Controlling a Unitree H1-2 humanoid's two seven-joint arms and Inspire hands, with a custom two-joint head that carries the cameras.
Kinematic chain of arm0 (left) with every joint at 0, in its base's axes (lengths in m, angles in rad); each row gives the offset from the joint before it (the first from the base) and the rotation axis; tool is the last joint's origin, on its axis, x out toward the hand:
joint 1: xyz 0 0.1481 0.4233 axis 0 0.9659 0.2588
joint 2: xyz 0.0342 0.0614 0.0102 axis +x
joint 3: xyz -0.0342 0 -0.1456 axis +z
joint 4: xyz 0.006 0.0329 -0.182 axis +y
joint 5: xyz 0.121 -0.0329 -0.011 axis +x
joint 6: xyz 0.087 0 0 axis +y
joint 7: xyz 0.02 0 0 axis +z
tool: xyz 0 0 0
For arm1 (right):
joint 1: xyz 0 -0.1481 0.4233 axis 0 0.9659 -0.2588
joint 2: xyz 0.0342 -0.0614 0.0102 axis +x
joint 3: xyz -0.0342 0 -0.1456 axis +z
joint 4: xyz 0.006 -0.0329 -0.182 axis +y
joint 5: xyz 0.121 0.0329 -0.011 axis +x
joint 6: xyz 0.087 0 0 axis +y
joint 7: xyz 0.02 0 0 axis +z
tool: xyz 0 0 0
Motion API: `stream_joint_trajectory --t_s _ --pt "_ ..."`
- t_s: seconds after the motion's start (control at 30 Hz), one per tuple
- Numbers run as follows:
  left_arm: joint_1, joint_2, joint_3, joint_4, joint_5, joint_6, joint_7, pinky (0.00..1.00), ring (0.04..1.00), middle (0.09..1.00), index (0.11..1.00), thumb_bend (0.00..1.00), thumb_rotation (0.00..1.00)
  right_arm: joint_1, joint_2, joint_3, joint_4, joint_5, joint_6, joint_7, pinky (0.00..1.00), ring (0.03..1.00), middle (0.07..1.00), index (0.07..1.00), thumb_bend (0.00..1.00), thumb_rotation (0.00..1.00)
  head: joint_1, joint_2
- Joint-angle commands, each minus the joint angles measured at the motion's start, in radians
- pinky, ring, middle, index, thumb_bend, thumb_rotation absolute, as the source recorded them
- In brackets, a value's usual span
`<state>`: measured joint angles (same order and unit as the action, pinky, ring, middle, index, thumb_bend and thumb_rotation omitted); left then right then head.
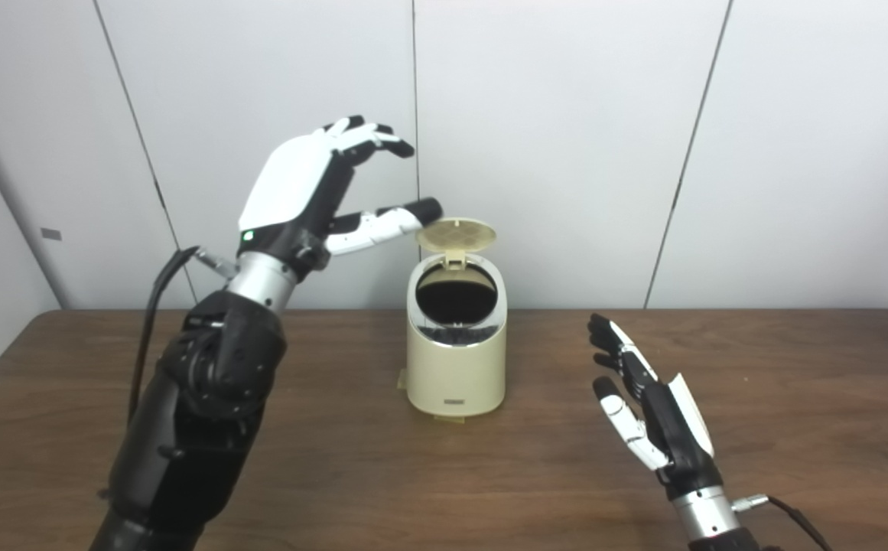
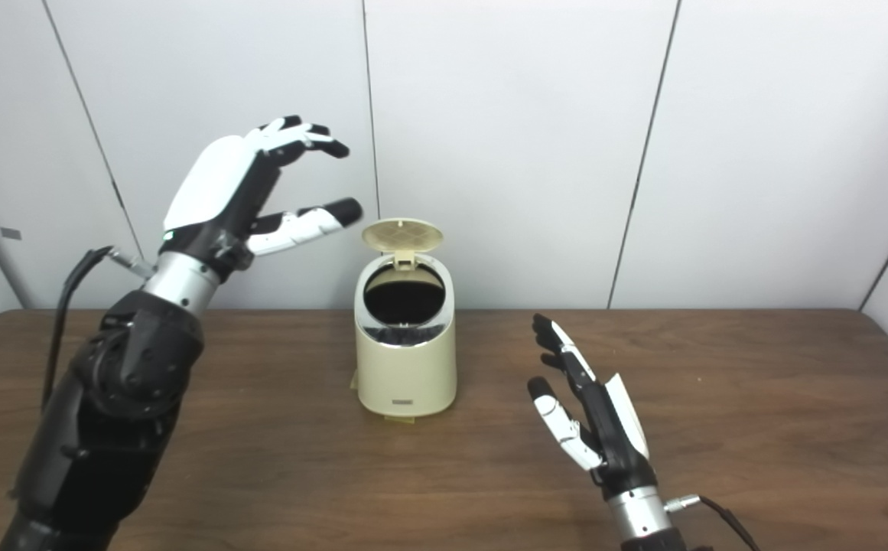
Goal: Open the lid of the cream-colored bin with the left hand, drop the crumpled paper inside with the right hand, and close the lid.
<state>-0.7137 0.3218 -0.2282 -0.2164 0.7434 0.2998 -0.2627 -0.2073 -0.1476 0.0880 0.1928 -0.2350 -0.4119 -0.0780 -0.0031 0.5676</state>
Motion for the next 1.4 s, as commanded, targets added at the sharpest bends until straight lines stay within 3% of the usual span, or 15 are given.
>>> stream_joint_trajectory --t_s 0.0,0.13,0.3,0.5,0.77,1.17,1.37 --pt "-0.098 0.012 -0.037 0.019 0.088 -0.018 -0.002 1.00 0.974 0.823 0.789 0.96 1.00 0.039 0.027 0.010 0.049 0.006 -0.049 -0.010 0.82 0.886 0.902 0.902 0.14 0.80 -0.003 -0.002" --pt "-0.125 -0.025 -0.118 0.083 0.218 -0.031 0.022 1.00 0.984 0.822 0.813 0.95 0.96 0.036 0.031 0.013 0.061 0.017 -0.052 -0.005 0.80 0.870 0.882 0.886 0.12 0.74 -0.008 -0.005" --pt "-0.133 -0.061 -0.162 0.139 0.284 -0.040 0.014 1.00 0.992 0.837 0.819 0.93 0.95 0.035 0.040 0.011 0.061 0.005 -0.039 -0.012 0.78 0.857 0.873 0.877 0.14 0.74 -0.013 -0.011" --pt "-0.135 -0.082 -0.168 0.222 0.306 -0.064 0.028 1.00 0.989 0.840 0.811 0.93 0.96 0.030 0.046 0.009 0.080 0.016 -0.045 -0.013 0.77 0.855 0.868 0.871 0.14 0.71 -0.016 -0.015" --pt "-0.121 -0.092 -0.171 0.258 0.313 -0.064 0.041 1.00 0.963 0.834 0.791 0.98 0.99 0.032 0.046 0.011 0.064 0.012 -0.021 -0.008 0.78 0.861 0.871 0.877 0.14 0.73 -0.016 -0.016" --pt "-0.098 -0.085 -0.173 0.244 0.344 -0.045 0.015 1.00 0.954 0.838 0.797 0.96 1.00 0.035 0.048 0.010 0.057 0.014 -0.008 -0.006 0.78 0.861 0.871 0.877 0.16 0.69 -0.017 -0.015" --pt "-0.054 -0.104 -0.158 0.197 0.349 -0.026 0.028 1.00 0.904 0.777 0.740 0.97 0.96 0.032 0.048 0.012 0.055 0.021 -0.006 -0.001 0.77 0.863 0.876 0.880 0.17 0.69 -0.018 -0.011"
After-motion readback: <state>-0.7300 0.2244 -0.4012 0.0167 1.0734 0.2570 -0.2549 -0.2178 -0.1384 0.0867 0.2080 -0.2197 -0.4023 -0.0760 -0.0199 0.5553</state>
